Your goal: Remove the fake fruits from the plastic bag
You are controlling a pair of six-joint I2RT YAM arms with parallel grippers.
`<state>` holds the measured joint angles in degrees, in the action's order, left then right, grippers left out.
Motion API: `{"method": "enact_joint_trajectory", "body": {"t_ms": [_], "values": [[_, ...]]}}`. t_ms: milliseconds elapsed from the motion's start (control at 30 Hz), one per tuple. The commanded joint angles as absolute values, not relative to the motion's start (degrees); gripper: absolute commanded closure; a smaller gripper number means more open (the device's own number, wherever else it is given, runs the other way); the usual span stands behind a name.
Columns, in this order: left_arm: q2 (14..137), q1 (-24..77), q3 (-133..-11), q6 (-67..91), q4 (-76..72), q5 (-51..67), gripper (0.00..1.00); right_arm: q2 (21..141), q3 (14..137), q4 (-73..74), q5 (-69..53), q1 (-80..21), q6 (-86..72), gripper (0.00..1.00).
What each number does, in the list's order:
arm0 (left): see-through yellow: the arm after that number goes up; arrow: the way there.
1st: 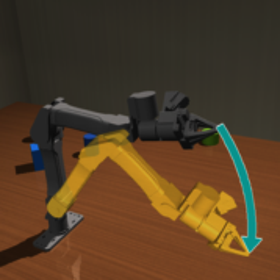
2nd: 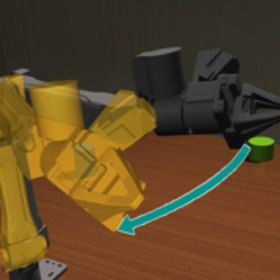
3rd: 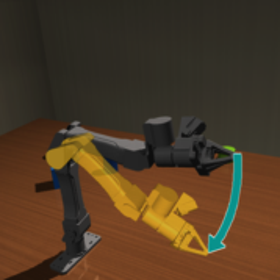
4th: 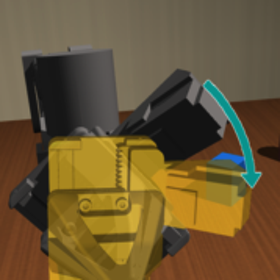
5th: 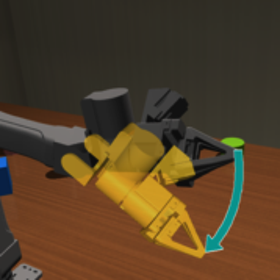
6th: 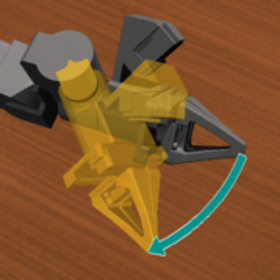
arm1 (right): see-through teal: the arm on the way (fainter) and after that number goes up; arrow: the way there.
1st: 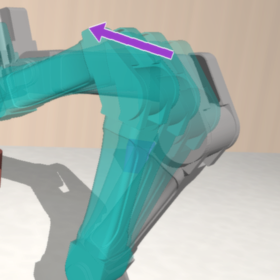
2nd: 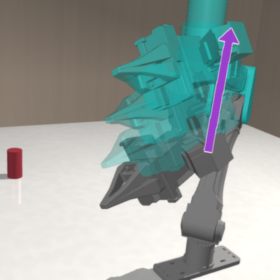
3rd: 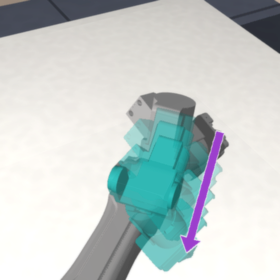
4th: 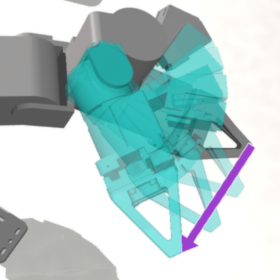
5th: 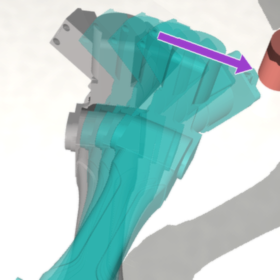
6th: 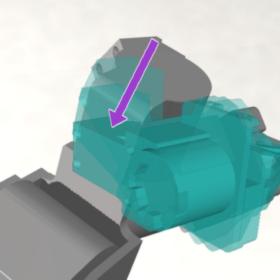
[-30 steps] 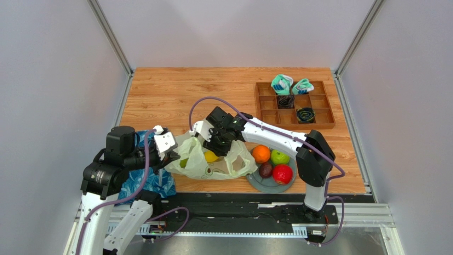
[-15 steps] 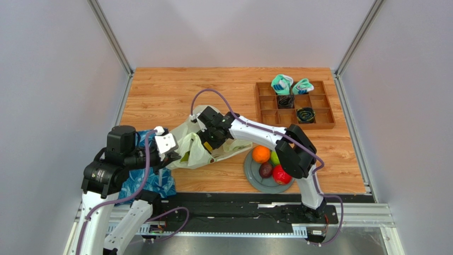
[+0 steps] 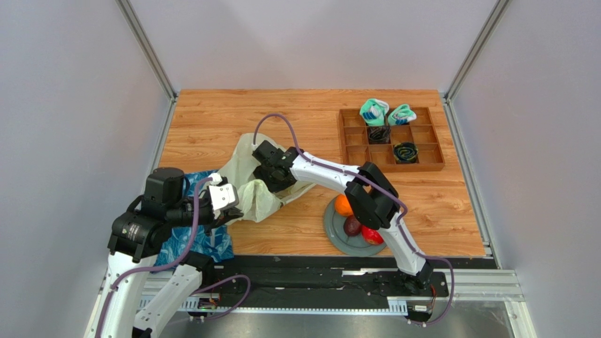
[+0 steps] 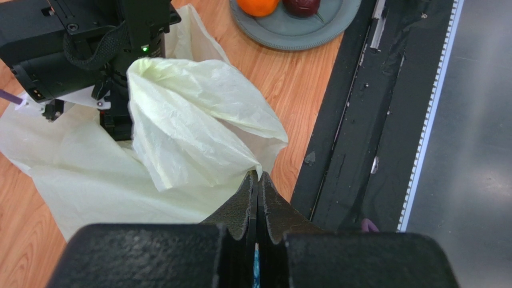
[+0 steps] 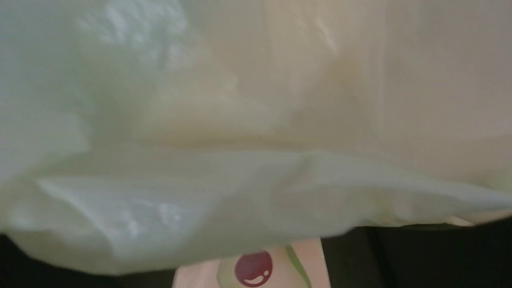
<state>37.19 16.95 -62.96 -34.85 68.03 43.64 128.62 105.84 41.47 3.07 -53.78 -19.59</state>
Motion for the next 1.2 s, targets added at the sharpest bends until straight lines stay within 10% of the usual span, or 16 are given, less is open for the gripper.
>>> {"method": "enact_joint_trajectory", "body": {"t_ms": [0, 600, 767, 933, 1167], "values": [[36.8, 17.4, -64.1, -35.4, 67.9, 46.4, 1.0, 128.2, 106.9, 41.5, 5.3, -53.0, -22.7, 0.44], [34.2, 17.4, -59.9, -36.3, 63.5, 42.9, 1.0, 99.4, 82.6, 39.3, -11.8, -52.4, 4.3, 0.99], [33.6, 17.4, -59.0, -35.9, 62.1, 42.9, 1.0, 96.2, 80.3, 41.7, -12.5, -52.3, 8.4, 0.94], [34.0, 17.4, -59.7, -35.6, 62.1, 43.7, 1.0, 99.8, 83.6, 44.4, -14.4, -52.3, 4.1, 0.53], [37.0, 17.4, -61.3, -35.6, 62.2, 44.5, 1.0, 106.6, 95.3, 45.9, -23.8, -53.6, 8.2, 0.71]]}}
